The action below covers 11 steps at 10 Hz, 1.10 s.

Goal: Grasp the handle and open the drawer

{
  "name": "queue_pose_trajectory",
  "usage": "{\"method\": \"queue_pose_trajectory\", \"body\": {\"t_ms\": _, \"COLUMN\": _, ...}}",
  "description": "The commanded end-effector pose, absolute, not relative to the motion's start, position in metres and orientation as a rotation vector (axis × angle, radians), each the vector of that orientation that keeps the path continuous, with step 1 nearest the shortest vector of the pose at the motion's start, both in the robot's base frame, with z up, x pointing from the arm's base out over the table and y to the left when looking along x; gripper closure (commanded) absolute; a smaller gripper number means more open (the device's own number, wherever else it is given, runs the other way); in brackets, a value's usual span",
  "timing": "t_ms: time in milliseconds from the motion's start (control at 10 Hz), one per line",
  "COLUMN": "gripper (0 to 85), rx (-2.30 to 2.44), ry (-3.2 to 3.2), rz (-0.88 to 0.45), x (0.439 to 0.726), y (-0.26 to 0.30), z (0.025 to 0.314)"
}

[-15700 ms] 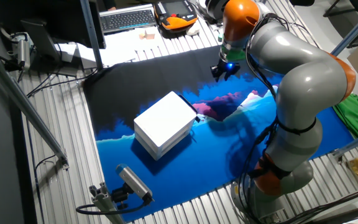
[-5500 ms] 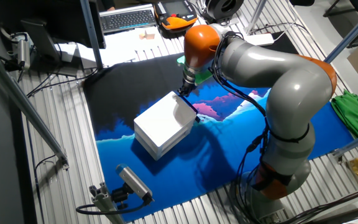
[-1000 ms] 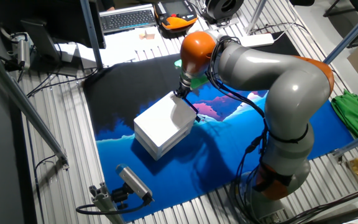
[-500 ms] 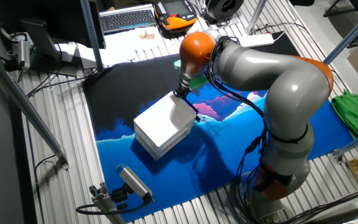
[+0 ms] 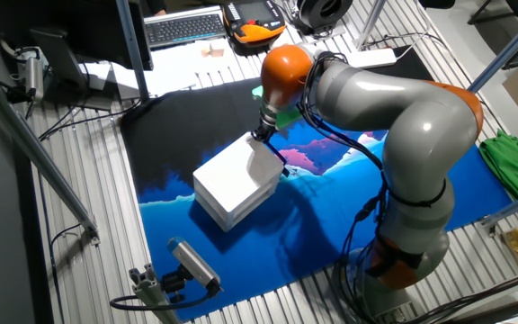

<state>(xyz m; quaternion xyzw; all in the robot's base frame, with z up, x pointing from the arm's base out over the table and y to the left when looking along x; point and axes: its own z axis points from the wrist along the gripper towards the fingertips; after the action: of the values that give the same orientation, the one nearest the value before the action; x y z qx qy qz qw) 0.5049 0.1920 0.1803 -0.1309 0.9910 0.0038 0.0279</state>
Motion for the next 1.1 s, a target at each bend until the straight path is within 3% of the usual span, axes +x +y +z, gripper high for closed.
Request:
{"method": "queue_pose_trajectory", "body": {"t_ms": 0, "gripper": 85.0, "rx": -0.404, "ry": 3.057, "rz": 0.002, "x": 0.5051, "y": 0.1927, "z": 0.1809}}
{"method": "queue_pose_trajectory", "body": {"t_ms": 1000, "gripper": 85.0, "rx": -0.471, "ry": 3.033, "rz": -0.005, "x": 0.5068, "y": 0.1904, "z": 0.1818}}
